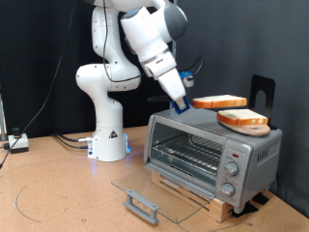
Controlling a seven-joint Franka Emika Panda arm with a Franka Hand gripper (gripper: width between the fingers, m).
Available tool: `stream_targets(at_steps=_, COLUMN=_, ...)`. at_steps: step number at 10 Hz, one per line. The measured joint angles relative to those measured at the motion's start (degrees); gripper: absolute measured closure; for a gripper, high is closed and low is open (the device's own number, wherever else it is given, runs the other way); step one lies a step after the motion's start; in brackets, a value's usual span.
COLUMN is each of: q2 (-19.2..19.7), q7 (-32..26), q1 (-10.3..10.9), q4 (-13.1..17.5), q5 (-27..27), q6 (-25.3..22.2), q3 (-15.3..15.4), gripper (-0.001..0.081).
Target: Make a piece of toast with the oven
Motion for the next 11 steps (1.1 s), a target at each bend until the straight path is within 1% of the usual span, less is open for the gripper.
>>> stream_targets(at_steps=2, q2=-0.01, q7=-4.96, q1=-2.29, q4=1.06, q5=-6.97, q6=-8.91, q3=-3.7, gripper=0.041)
stream_targets(at_steps=3, q2=-0.01, q7=-6.99, q1=-3.32, q4=1.39, q5=-8.85, q6=-11.28, q3=-5.48, gripper=0.041)
stream_targets(at_steps=4, q2=-0.01, q7=-8.37, q1=-3.88, q4=1.48, q5=-9.29, q6=-12.28, q3=-6.12, gripper=0.041)
stream_targets(at_steps=6, q2=0.0, q7=-8.25, q1=-3.91, q4=1.11, q5=-9.27, q6=-12.04, q3=-6.13, gripper=0.041)
stream_targets(at_steps=7, q2=0.03, q7=-9.34, q1=-3.99, q4=0.84, q5=-9.27, q6=-12.05, q3=-6.68, gripper=0.041)
stream_targets(at_steps=9, q2=0.2, q7=-14.12, q1=-5.12, q4=0.42, q5=-9.53, q6=-11.62, q3=-9.28, gripper=0.041)
stream_targets(at_steps=11, q2=0.84, q7=-18.93, q1=-7.13, q4=0.43, q5=-11.87, q6=-11.07, q3=-12.01, gripper=0.041)
